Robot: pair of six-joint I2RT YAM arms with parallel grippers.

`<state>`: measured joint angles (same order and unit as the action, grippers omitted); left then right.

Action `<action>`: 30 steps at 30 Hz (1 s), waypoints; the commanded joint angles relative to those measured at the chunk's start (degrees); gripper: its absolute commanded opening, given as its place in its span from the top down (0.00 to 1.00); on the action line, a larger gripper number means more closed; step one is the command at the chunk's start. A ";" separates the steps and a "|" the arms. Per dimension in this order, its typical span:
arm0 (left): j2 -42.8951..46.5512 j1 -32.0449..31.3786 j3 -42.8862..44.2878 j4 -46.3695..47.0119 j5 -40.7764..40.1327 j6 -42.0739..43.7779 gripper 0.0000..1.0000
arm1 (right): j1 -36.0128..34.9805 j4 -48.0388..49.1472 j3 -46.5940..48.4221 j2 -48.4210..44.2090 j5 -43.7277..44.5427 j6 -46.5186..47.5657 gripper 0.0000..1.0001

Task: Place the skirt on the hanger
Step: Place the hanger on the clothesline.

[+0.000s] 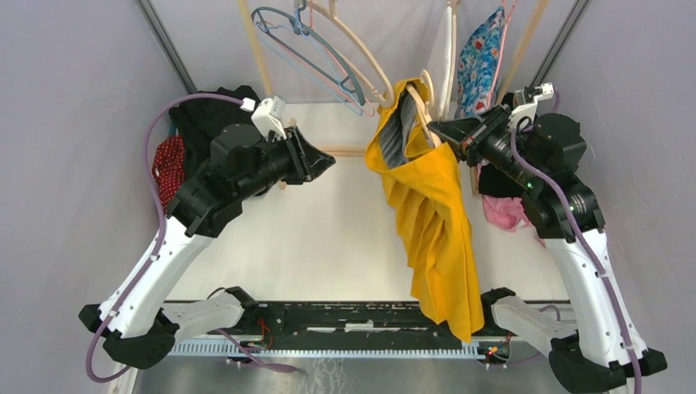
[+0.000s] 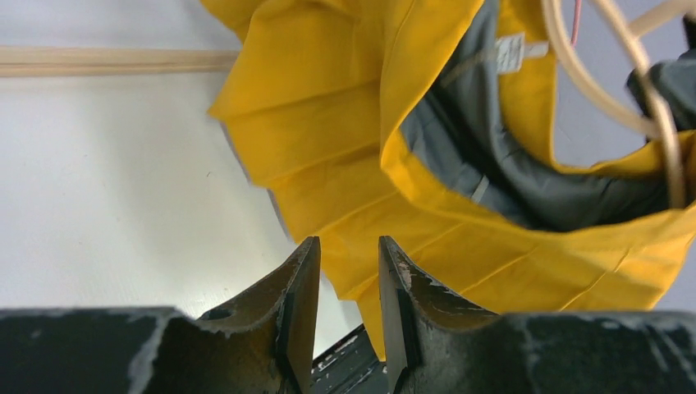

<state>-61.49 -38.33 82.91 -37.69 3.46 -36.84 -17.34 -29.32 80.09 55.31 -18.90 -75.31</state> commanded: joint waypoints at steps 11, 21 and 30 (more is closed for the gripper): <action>6.50 0.36 -4.49 -4.12 -4.12 -3.58 0.62 | 0.20 25.38 9.85 12.67 -2.20 -5.18 0.99; 7.58 0.36 -6.09 -4.99 -4.96 -2.99 0.62 | 0.27 21.14 25.13 21.95 -2.66 -3.49 0.99; 7.79 0.35 -7.63 -5.29 -5.09 -2.45 0.62 | 0.59 21.57 32.11 27.25 -1.93 -4.01 0.99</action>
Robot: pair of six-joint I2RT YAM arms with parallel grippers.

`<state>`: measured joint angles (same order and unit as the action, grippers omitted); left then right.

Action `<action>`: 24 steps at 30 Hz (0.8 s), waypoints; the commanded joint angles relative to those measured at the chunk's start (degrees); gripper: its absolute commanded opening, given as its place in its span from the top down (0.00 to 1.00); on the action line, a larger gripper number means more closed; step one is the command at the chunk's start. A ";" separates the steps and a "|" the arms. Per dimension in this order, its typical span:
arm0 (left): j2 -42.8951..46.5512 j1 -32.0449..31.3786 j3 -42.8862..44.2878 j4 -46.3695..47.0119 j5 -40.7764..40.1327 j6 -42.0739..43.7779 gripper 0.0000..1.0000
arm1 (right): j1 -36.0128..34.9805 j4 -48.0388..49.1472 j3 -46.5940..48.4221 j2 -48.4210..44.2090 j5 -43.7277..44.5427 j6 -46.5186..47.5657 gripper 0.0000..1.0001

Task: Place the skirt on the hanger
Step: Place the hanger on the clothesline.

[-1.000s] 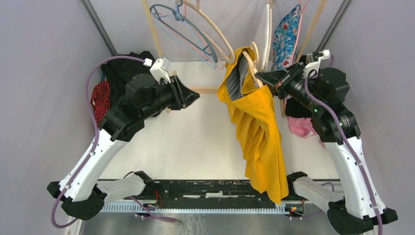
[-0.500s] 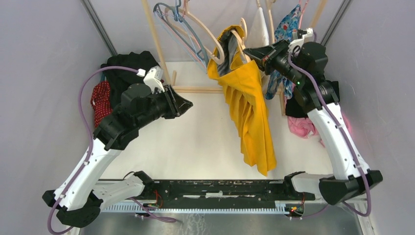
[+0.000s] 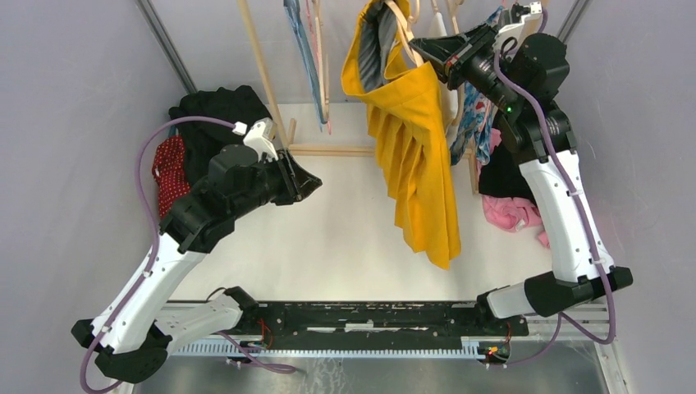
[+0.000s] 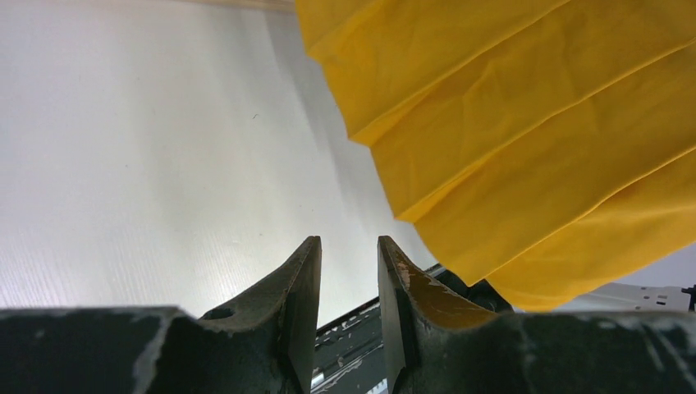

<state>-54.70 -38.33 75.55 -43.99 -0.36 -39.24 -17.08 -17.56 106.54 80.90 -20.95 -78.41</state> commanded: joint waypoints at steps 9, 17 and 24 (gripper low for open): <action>0.64 0.32 -0.27 0.93 -1.31 0.16 0.62 | 2.33 11.80 10.63 8.03 1.49 -3.56 0.99; -0.12 0.36 0.06 0.82 -1.57 0.48 0.62 | 5.07 14.34 10.90 10.88 1.09 -5.46 0.99; -1.21 0.37 -0.05 1.40 -1.61 0.82 0.62 | 7.38 19.31 9.75 11.46 -0.50 -8.23 0.99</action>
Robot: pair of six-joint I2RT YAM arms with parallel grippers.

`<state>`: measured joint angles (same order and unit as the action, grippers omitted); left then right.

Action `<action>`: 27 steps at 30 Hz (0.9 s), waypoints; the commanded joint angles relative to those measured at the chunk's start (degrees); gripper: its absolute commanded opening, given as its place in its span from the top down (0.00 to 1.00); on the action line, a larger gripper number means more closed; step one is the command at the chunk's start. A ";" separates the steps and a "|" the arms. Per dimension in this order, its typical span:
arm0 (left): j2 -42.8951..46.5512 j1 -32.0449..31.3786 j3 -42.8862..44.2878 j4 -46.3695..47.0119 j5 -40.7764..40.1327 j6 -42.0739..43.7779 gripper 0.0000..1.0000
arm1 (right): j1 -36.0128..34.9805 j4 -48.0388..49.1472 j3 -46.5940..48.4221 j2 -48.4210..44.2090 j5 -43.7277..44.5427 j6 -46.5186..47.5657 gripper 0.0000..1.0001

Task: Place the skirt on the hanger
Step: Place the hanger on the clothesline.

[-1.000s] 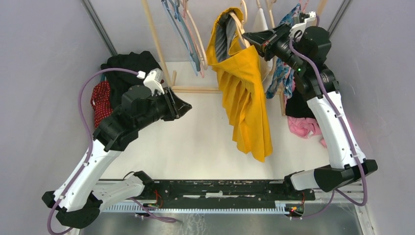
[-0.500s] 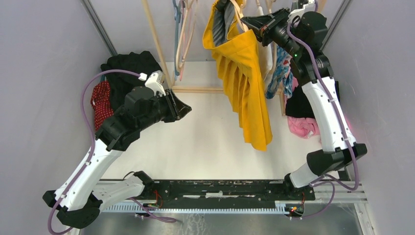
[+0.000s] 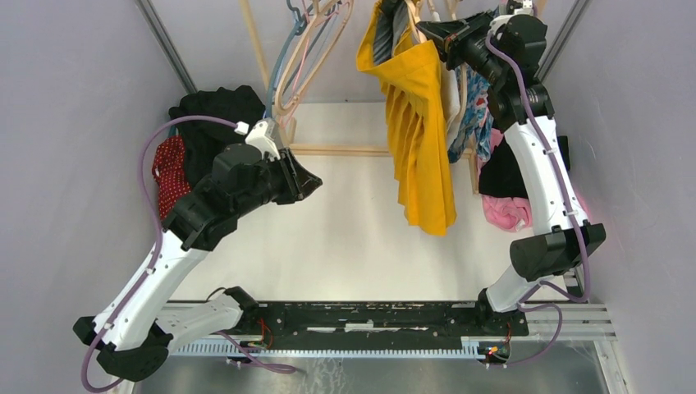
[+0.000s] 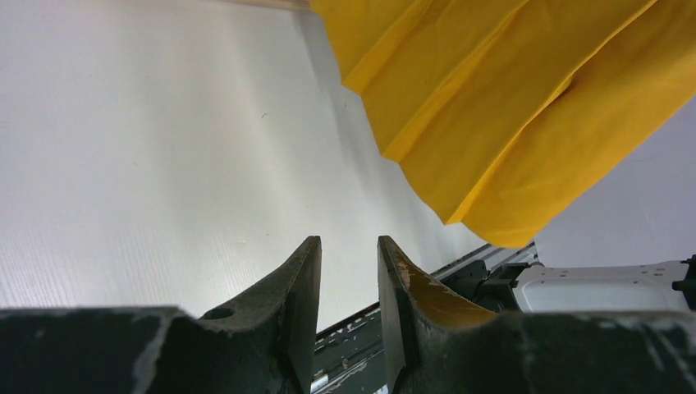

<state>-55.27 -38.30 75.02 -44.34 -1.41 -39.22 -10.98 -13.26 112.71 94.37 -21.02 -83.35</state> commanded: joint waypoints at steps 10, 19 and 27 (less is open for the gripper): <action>-2.38 0.31 0.47 2.76 -0.02 0.90 0.62 | 3.62 13.54 7.96 0.46 -0.95 -6.57 0.99; -2.33 0.37 0.91 2.54 0.06 0.81 0.62 | 3.69 10.85 13.48 4.56 -1.11 -7.60 0.99; -1.86 0.34 0.91 2.41 0.00 0.73 0.62 | 3.75 8.71 12.76 5.83 -1.65 -7.76 0.99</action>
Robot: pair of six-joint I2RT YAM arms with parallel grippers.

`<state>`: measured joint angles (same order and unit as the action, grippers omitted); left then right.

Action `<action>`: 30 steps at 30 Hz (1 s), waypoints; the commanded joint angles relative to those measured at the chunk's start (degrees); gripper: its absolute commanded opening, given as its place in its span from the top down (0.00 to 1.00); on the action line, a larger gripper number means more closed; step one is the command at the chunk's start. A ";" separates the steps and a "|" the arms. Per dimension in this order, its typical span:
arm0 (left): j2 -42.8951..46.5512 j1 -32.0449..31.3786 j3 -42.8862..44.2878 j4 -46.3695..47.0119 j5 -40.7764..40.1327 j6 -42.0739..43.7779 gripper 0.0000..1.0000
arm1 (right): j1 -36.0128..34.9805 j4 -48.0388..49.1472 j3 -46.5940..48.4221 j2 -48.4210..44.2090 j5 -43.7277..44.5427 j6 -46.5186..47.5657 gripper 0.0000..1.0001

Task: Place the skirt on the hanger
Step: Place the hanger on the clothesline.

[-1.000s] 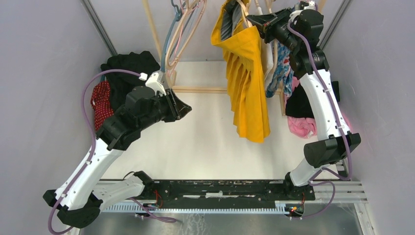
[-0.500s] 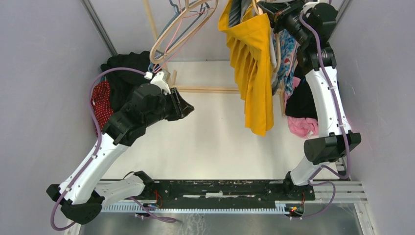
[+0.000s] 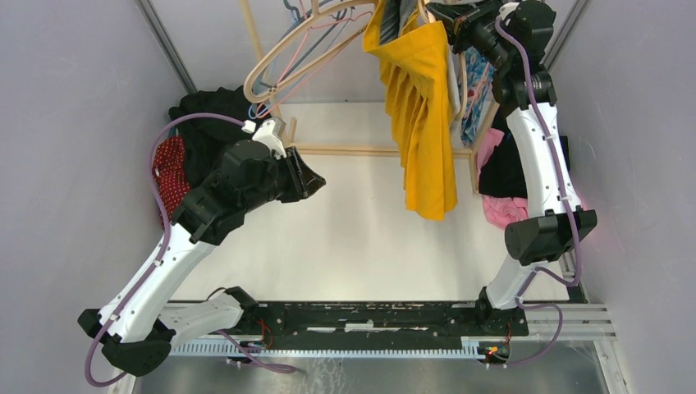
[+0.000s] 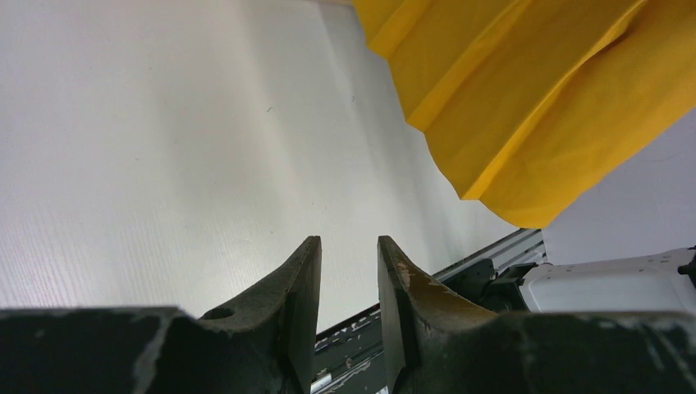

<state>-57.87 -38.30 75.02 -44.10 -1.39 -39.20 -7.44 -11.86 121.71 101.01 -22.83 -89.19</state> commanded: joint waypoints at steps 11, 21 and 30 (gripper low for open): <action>1.05 0.32 -1.18 3.84 0.63 0.46 0.62 | 0.15 9.33 -7.86 -5.41 -1.18 0.99 0.99; 0.33 0.32 -1.99 5.03 0.19 1.15 0.60 | 0.17 8.24 1.01 -1.63 -9.72 6.47 0.13; -0.48 0.43 -2.35 6.25 -3.32 2.60 0.46 | 2.59 2.02 -1.28 -8.41 -14.82 20.10 0.01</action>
<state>-57.89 -38.26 72.66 -41.36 -1.91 -39.11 -6.44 -8.88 121.45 98.94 -33.56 -77.89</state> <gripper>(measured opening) 0.515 0.995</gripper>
